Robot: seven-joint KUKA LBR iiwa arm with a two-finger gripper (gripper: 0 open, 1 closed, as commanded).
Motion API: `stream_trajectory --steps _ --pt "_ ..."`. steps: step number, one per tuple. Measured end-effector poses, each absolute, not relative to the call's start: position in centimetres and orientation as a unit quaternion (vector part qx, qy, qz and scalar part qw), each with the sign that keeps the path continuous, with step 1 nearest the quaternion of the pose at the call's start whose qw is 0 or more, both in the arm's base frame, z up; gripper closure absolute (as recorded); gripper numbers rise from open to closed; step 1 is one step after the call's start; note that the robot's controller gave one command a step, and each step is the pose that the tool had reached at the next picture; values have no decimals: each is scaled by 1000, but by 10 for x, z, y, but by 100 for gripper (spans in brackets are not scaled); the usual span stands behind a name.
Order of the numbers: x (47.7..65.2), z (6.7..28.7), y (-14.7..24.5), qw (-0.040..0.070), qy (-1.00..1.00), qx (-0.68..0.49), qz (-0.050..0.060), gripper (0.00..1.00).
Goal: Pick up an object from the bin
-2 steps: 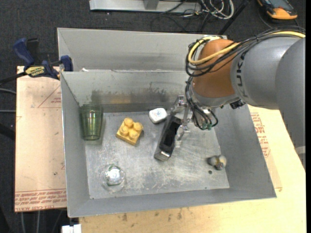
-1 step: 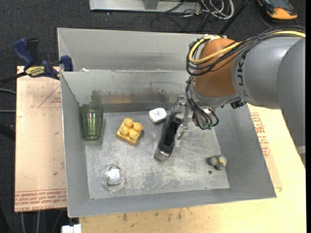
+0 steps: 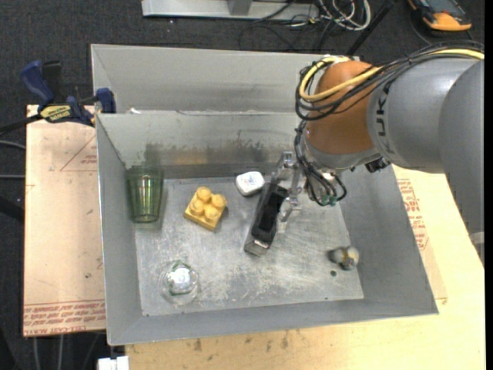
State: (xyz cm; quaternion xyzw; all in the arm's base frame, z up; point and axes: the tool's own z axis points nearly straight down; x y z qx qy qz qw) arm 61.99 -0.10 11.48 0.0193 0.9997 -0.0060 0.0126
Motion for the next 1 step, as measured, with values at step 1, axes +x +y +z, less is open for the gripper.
stream_trajectory --steps 1 --pt "623 143 12 9 1000 -23 -5 100"
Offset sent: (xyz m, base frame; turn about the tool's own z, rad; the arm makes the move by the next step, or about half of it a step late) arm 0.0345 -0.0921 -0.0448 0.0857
